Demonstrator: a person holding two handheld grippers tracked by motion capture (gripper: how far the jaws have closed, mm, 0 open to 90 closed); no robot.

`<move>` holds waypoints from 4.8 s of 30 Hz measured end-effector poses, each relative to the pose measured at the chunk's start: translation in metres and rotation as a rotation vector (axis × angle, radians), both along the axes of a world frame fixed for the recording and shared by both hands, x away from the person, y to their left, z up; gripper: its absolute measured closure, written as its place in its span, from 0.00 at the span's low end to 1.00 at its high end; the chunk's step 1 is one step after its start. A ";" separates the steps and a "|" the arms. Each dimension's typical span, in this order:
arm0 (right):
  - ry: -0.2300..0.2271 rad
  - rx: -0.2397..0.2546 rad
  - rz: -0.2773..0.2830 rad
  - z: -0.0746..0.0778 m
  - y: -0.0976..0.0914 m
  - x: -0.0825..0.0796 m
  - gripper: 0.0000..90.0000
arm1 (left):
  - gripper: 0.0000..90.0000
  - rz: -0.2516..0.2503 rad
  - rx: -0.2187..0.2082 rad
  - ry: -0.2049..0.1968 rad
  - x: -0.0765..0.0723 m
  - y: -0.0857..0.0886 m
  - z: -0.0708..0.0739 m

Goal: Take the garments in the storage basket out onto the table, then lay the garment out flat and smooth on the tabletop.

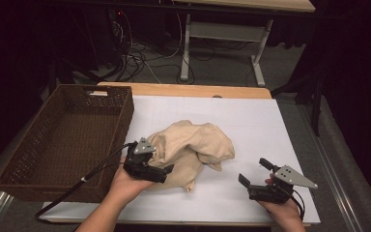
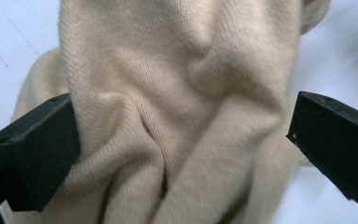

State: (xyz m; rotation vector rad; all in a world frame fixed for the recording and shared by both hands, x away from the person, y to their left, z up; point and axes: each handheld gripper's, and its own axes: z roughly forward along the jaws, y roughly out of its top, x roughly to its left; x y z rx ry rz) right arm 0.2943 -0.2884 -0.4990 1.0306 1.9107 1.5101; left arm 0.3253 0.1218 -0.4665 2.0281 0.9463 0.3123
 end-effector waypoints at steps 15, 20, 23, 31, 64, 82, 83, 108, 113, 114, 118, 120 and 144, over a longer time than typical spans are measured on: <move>0.001 -0.013 0.015 -0.001 0.003 0.000 0.00 | 0.00 0.029 -0.127 -0.074 -0.048 0.007 -0.039; 0.010 -0.035 0.026 -0.004 0.008 0.003 0.00 | 0.18 0.079 -0.099 -0.134 -0.050 0.006 -0.045; 0.017 -0.033 0.022 -0.004 0.012 0.004 0.00 | 0.48 0.108 -0.099 -0.155 -0.049 0.012 -0.048; 0.025 -0.027 -0.006 0.000 0.021 0.008 0.00 | 0.84 0.048 -0.159 -0.093 -0.042 0.023 -0.048; 0.021 -0.050 0.118 0.027 0.079 0.014 0.05 | 0.86 -0.304 -0.147 -0.053 -0.054 -0.068 -0.054; 0.059 -0.181 0.091 0.016 0.081 0.020 0.84 | 0.44 -0.272 -0.177 -0.141 -0.064 -0.045 -0.026; 0.058 -0.173 0.077 0.017 0.074 0.021 0.84 | 0.43 -0.276 -0.186 -0.154 -0.064 -0.044 -0.024; -0.003 -0.119 -0.140 0.045 0.003 0.002 0.42 | 0.00 -0.100 -0.158 -0.056 -0.019 -0.027 -0.049; -0.010 -0.113 -0.036 0.052 0.030 -0.014 0.42 | 0.00 -0.115 -0.182 -0.040 -0.021 -0.023 -0.052; -0.009 -0.119 -0.003 0.051 0.039 -0.017 0.41 | 0.00 -0.116 -0.172 -0.040 -0.022 -0.023 -0.052; 0.026 -0.140 0.167 0.047 0.080 -0.025 0.31 | 0.00 -0.118 -0.171 -0.037 -0.023 -0.023 -0.052; 0.034 -0.161 0.212 0.043 0.098 -0.029 0.26 | 0.00 -0.120 -0.202 -0.041 -0.023 -0.023 -0.051; -0.046 -0.179 -0.029 0.051 0.041 -0.020 0.93 | 0.00 -0.107 -0.172 -0.053 -0.020 -0.025 -0.049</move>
